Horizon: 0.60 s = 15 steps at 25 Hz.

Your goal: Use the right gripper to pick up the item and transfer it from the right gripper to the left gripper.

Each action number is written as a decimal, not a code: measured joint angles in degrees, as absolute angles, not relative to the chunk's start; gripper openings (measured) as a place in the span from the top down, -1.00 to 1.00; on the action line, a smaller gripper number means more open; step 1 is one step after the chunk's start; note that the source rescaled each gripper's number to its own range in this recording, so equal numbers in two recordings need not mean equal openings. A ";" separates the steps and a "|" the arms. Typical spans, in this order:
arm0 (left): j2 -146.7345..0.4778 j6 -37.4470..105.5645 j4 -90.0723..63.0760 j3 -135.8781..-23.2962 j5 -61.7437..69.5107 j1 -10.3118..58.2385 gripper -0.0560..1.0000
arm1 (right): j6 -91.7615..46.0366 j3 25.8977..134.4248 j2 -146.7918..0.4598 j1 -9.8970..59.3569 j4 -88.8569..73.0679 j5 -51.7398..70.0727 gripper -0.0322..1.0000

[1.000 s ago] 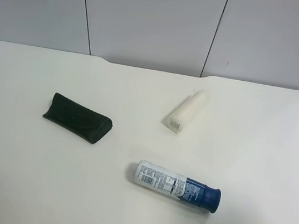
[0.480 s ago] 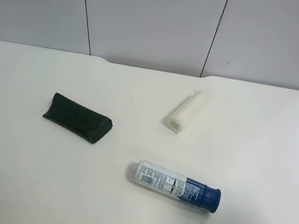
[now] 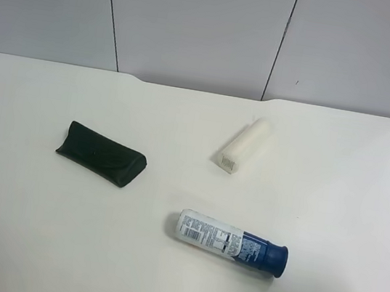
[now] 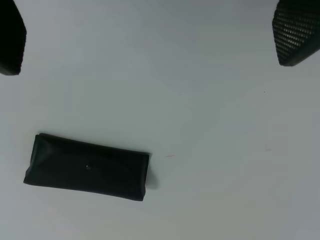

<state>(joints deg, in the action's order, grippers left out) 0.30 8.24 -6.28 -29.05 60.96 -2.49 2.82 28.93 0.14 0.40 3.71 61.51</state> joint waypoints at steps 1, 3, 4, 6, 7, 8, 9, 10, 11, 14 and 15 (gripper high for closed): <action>0.30 8.24 -6.28 -29.05 60.96 -2.49 -1.00 | 2.82 28.93 0.14 0.40 3.71 61.51 -1.00; 0.30 8.24 -6.28 -29.05 60.95 -2.49 -1.00 | 2.82 28.93 0.14 0.40 3.71 61.51 -1.00; 0.30 8.24 -6.28 -29.05 60.90 -2.49 -1.00 | 2.82 28.93 0.14 0.40 3.71 61.51 -1.00; 0.30 8.24 -6.28 -29.05 60.80 -2.49 -1.00 | 2.82 28.93 0.14 0.40 3.71 61.51 -1.00; 0.30 8.24 -6.28 -29.05 60.73 -2.49 -1.00 | 2.82 28.93 0.14 0.40 3.71 61.51 -1.00; 0.30 8.24 -6.28 -29.05 60.73 -2.49 -1.00 | 2.82 28.93 0.14 0.40 3.71 61.51 -1.00; 0.30 8.24 -6.28 -29.05 60.73 -2.49 -1.00 | 2.82 28.93 0.14 0.40 3.71 61.51 -1.00; 0.30 8.24 -6.28 -29.05 60.73 -2.49 -1.00 | 2.82 28.93 0.14 0.40 3.71 61.51 -1.00; 0.30 8.24 -6.28 -29.05 60.73 -2.49 -1.00 | 2.82 28.93 0.14 0.40 3.71 61.51 -1.00; 0.30 8.24 -6.28 -29.05 60.73 -2.49 -1.00 | 2.82 28.93 0.14 0.40 3.71 61.51 -1.00; 0.30 8.24 -6.28 -29.05 60.73 -2.49 -1.00 | 2.82 28.93 0.14 0.40 3.71 61.51 -1.00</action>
<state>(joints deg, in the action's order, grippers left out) 0.30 8.24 -6.28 -29.05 60.73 -2.49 2.82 28.93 0.14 0.40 3.71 61.51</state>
